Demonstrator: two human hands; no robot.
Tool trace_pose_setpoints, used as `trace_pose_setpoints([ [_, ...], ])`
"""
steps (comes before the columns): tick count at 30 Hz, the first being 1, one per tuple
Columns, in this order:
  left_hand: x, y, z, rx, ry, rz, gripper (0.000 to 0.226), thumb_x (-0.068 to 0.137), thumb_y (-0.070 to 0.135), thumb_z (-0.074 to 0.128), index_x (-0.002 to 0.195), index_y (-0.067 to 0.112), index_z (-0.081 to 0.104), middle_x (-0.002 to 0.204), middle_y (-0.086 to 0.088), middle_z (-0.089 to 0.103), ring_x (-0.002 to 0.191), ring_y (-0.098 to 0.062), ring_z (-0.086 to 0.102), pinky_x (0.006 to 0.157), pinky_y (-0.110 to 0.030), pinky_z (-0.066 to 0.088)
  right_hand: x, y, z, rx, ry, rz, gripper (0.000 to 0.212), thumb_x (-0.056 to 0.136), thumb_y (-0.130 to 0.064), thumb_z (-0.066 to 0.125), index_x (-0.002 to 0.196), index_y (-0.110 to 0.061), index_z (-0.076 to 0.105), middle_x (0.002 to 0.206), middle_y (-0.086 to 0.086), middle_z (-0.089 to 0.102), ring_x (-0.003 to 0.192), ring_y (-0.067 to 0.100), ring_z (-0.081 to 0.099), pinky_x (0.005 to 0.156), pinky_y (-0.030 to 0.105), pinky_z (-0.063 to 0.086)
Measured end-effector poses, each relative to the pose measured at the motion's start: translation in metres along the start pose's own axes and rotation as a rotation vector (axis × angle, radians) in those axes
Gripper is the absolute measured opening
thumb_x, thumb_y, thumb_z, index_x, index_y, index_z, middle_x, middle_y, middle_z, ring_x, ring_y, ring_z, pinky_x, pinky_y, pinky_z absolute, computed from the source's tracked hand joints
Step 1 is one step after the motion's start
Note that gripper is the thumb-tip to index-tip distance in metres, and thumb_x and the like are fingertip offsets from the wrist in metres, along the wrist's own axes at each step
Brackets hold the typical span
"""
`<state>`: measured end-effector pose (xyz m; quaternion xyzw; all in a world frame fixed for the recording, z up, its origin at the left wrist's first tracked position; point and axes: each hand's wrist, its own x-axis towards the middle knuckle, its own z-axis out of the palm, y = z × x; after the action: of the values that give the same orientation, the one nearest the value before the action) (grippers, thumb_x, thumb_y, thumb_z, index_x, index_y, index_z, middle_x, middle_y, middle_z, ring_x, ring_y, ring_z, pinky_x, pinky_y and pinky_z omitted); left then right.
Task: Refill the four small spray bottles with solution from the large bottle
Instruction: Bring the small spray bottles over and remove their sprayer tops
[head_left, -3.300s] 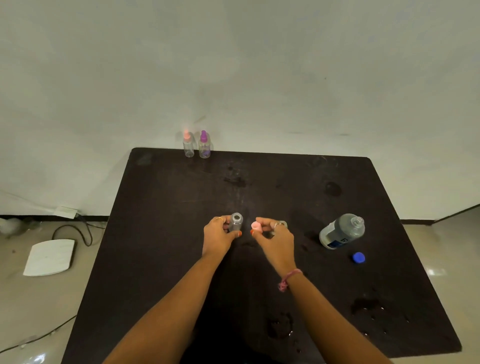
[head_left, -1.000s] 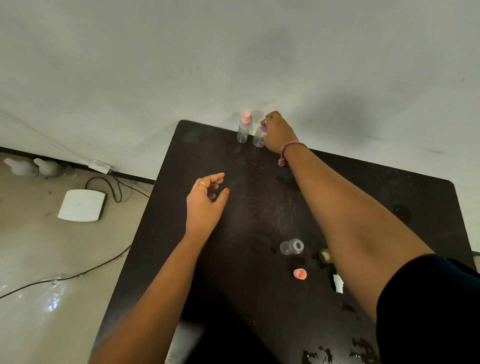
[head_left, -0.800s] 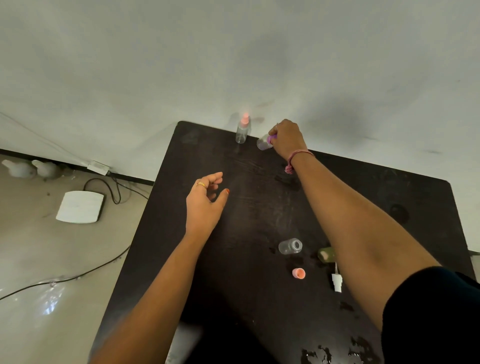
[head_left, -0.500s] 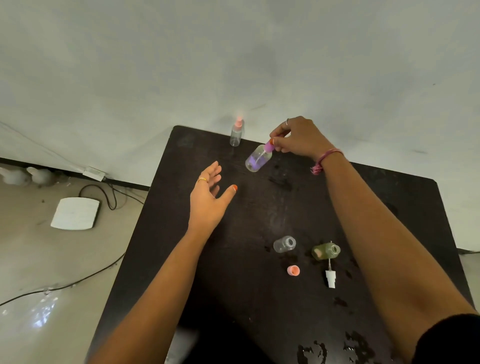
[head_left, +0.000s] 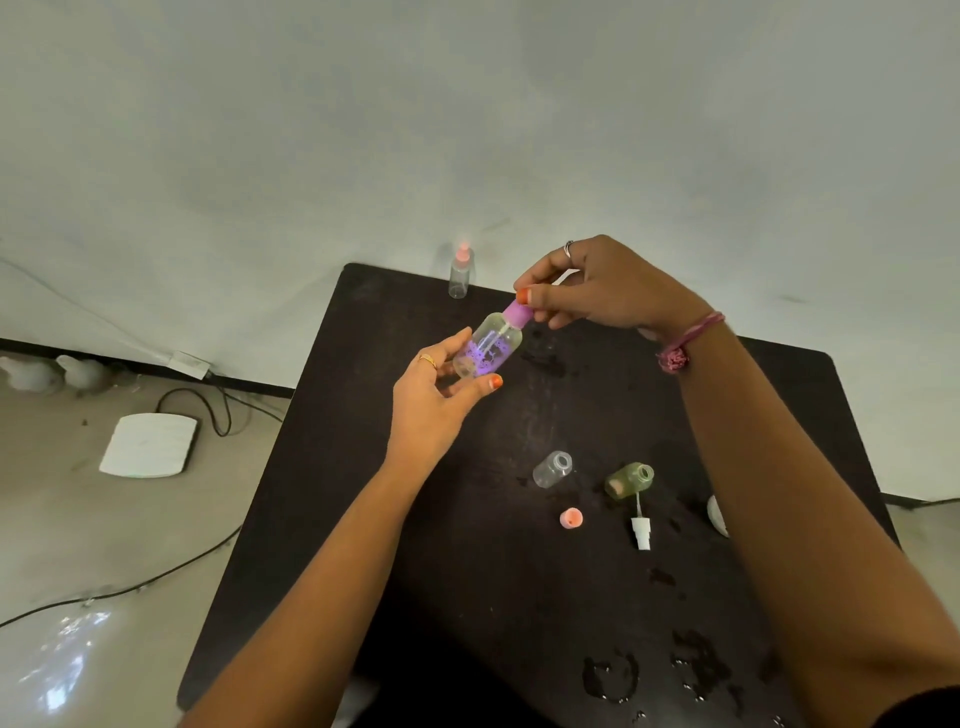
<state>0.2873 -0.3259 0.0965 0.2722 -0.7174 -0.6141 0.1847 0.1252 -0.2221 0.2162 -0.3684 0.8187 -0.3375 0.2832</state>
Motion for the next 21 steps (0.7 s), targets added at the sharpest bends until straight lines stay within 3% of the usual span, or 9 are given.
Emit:
trace_pose_setpoints([
  [3,-0.015,0.007,0.001,-0.011,0.026,0.034,0.060,0.074,0.020,0.080,0.129,0.021,0.056,0.114,0.011,0.061,0.096,0.007,0.061,0.080,-0.008,0.050,-0.011,-0.008,0.008,-0.168,-0.034,-0.013,0.032,0.083,-0.037,0.069,0.100,-0.009,0.068,0.082,0.006,0.071,0.069,0.015,0.070,0.063,0.023,0.058],
  [9,-0.034,0.017,0.002,-0.044,0.022,0.016,0.057,0.073,0.017,0.082,0.125,0.019,0.059,0.111,0.007,0.065,0.095,0.002,0.064,0.076,-0.007,0.049,-0.032,-0.022,0.008,-0.313,-0.072,-0.104,0.026,0.086,-0.031,0.067,0.097,-0.008,0.068,0.070,-0.001,0.071,0.059,0.006,0.068,0.061,0.011,0.051],
  [15,-0.051,0.020,-0.002,0.007,-0.038,0.036,0.057,0.077,0.016,0.077,0.130,0.016,0.055,0.110,0.009,0.063,0.090,0.010,0.061,0.075,-0.002,0.046,-0.054,-0.029,0.007,-0.446,-0.103,-0.259,0.025,0.084,-0.024,0.070,0.109,-0.018,0.068,0.099,0.003,0.068,0.080,0.018,0.064,0.073,0.028,0.052],
  [19,-0.057,0.024,-0.003,0.002,-0.006,0.052,0.057,0.076,0.017,0.079,0.129,0.016,0.057,0.117,0.005,0.065,0.096,0.002,0.063,0.077,-0.004,0.048,-0.067,-0.034,0.006,-0.449,-0.069,-0.293,0.043,0.082,-0.023,0.072,0.123,-0.022,0.061,0.107,-0.004,0.063,0.085,0.016,0.062,0.075,0.016,0.048],
  [21,-0.059,0.026,-0.001,0.008,-0.005,0.062,0.057,0.076,0.018,0.079,0.129,0.016,0.057,0.117,0.005,0.065,0.094,0.003,0.063,0.077,-0.003,0.047,-0.071,-0.038,0.007,-0.518,-0.014,-0.258,0.053,0.080,-0.036,0.072,0.128,-0.019,0.056,0.108,-0.004,0.062,0.085,0.013,0.060,0.070,0.012,0.045],
])
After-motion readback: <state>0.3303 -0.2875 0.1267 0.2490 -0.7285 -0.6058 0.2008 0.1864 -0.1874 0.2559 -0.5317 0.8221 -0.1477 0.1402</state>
